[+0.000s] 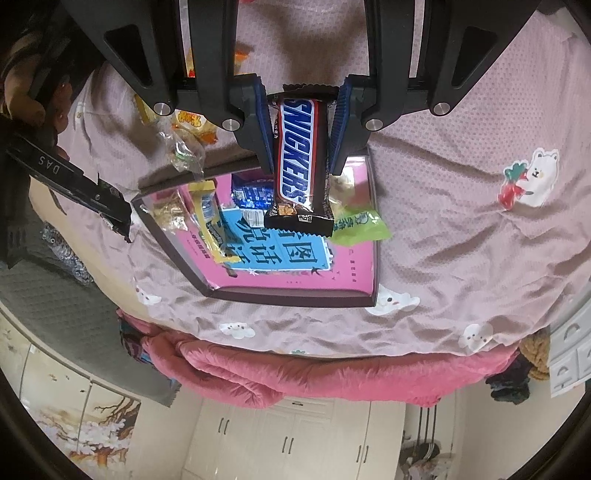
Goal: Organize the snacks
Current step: 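Carry the Snickers bar over the tray with the left tool while the right tool carries the pea bag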
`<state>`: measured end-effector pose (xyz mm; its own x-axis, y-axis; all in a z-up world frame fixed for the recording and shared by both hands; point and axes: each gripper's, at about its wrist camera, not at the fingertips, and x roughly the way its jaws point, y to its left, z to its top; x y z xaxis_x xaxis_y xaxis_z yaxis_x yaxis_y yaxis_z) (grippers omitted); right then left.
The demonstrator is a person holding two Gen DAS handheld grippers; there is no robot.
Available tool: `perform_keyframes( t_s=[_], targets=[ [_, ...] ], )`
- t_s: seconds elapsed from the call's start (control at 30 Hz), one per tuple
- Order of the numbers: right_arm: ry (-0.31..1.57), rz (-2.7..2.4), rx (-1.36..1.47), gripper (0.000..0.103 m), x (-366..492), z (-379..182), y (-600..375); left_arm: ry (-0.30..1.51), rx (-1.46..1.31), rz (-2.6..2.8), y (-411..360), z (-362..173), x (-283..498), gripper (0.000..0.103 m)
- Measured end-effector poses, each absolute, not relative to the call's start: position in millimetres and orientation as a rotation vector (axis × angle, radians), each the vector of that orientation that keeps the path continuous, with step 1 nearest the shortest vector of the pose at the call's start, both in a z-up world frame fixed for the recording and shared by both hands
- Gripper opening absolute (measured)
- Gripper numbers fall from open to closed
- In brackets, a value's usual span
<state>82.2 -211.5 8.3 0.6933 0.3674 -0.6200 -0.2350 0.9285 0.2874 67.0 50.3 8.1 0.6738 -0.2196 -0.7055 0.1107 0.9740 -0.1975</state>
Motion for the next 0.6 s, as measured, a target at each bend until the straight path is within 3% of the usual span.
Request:
perform_keyframes(
  t_s=[0.6],
  targets=[
    [0.706,0.325,0.197,0.039,90.5,10.8,-212.5,0.778,-0.159,-0.186,51.6,7.3,88.1,0.03]
  ],
)
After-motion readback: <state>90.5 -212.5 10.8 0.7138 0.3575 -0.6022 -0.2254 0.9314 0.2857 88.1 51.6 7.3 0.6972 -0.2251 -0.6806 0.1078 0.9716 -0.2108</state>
